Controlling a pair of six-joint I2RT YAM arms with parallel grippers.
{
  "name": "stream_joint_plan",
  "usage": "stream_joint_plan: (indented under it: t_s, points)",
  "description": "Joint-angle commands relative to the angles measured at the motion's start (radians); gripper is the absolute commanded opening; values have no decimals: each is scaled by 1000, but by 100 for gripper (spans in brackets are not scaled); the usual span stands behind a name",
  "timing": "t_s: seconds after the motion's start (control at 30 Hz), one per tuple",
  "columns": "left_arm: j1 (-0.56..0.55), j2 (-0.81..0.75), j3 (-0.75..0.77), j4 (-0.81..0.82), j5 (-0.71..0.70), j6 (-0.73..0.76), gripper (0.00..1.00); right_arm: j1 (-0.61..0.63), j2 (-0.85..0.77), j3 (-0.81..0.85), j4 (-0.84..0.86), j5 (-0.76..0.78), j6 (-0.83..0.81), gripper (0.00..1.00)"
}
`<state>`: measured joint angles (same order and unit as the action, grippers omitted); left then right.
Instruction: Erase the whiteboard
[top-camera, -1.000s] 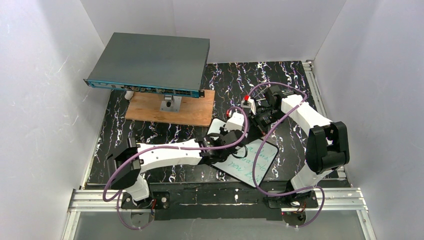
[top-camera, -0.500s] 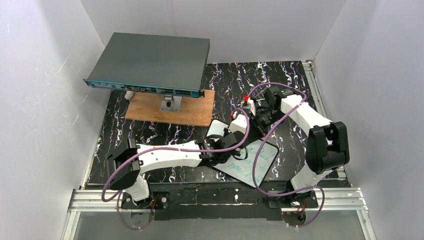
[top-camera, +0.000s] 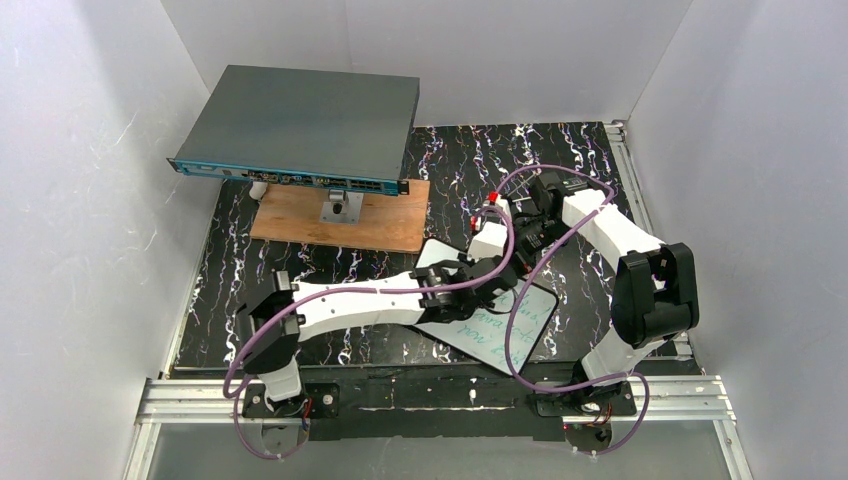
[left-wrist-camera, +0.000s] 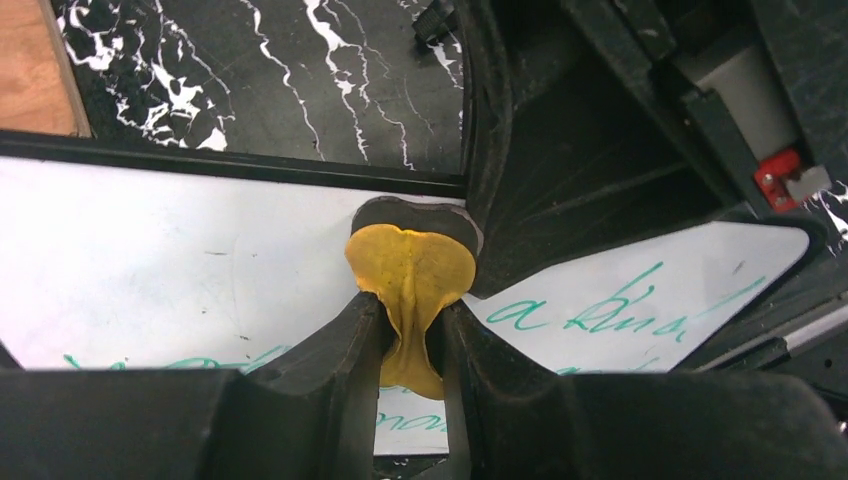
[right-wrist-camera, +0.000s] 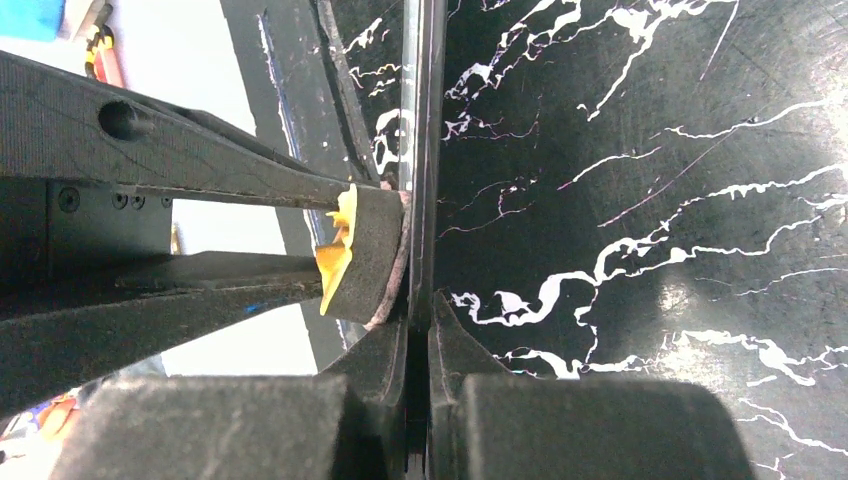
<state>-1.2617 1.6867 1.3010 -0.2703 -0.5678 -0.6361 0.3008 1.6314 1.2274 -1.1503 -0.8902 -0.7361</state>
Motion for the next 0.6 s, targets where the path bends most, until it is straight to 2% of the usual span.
stream_joint_plan:
  t_s: [0.0, 0.33, 0.43, 0.57]
  points:
    - [35, 67, 97, -204, -163, -159, 0, 10, -42, 0, 27, -39, -62, 1]
    - [122, -71, -62, -151, -235, -212, 0, 10, -50, -2, 27, -41, -63, 1]
    - [122, -121, -123, -53, -164, -161, 0, 9, -49, -1, 27, -42, -63, 1]
    - [106, -169, -192, 148, 17, -66, 0, 9, -46, -2, 27, -42, -62, 1]
